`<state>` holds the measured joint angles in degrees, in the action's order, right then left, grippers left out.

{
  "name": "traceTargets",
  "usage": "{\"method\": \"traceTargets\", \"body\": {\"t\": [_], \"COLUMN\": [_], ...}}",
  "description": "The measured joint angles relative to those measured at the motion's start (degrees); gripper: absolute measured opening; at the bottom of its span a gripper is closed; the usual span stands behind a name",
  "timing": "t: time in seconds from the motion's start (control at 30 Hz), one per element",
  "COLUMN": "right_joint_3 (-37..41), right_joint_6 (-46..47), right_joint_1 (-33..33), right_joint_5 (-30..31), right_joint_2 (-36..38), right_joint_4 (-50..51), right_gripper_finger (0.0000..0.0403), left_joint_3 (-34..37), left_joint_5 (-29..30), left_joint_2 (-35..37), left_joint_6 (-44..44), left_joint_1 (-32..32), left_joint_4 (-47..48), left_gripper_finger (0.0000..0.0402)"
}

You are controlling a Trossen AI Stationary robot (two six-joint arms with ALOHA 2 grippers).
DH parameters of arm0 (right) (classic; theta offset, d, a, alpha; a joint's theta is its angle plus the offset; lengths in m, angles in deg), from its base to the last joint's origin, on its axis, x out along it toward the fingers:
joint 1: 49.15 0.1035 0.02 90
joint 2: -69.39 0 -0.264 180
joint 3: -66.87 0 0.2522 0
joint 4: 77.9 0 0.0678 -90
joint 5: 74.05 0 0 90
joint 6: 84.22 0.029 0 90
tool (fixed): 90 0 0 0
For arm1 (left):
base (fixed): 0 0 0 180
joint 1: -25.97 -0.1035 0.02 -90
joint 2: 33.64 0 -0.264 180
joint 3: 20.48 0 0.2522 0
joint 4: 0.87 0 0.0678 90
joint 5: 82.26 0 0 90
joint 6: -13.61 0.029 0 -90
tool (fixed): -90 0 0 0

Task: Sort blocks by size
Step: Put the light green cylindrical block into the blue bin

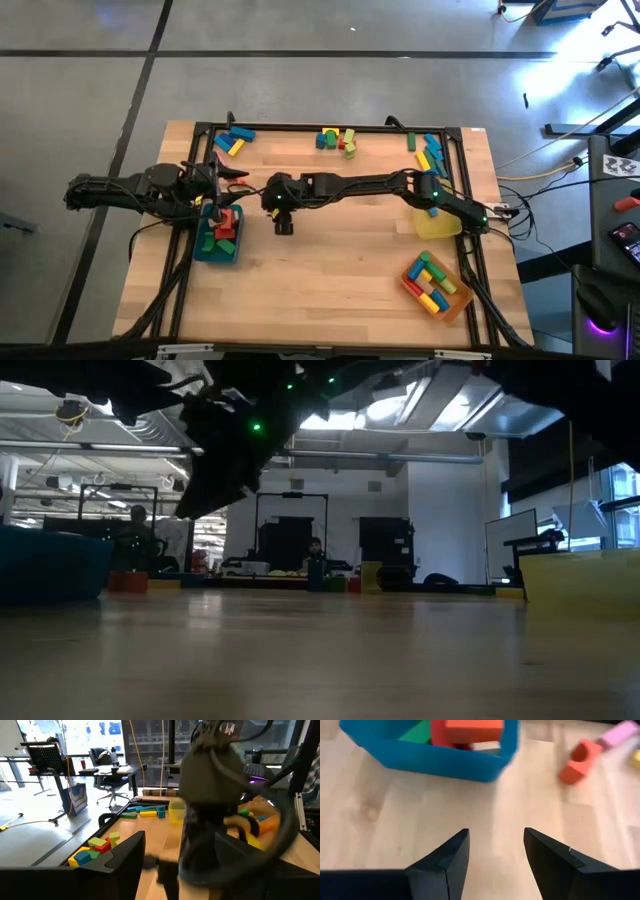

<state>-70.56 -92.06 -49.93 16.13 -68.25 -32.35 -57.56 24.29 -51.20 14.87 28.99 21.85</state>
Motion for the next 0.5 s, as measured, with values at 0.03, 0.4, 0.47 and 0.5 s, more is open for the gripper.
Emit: {"method": "traceTargets", "body": {"t": [0.03, 0.4, 0.47, 0.5], "right_joint_3": [1.59, 25.73, 30.8, 33.24], "right_joint_6": [0.12, 6.08, 7.44, 8.25], "right_joint_1": [0.0, -1.7, -2.81, -3.43], "right_joint_5": [1.43, 10.87, 12.33, 13.24], "right_joint_2": [1.15, 15.94, 18.95, 20.52], "right_joint_4": [-0.15, -7.71, -9.43, -10.67], "right_gripper_finger": [0.0191, 0.0191, 0.0191, 0.0191], "left_joint_3": [0.0, 0.0, 0.0, 0.0], "left_joint_5": [0.0, 0.02, 0.08, 0.09], "left_joint_2": [-0.02, -0.02, -0.07, -0.07], "left_joint_6": [0.0, 0.02, 0.02, 0.02], "left_joint_1": [0.0, 0.0, -0.02, -0.02], "left_joint_4": [0.07, 0.5, 0.44, 0.5], "left_gripper_finger": [0.0224, 0.0224, 0.0224, 0.0224]}}
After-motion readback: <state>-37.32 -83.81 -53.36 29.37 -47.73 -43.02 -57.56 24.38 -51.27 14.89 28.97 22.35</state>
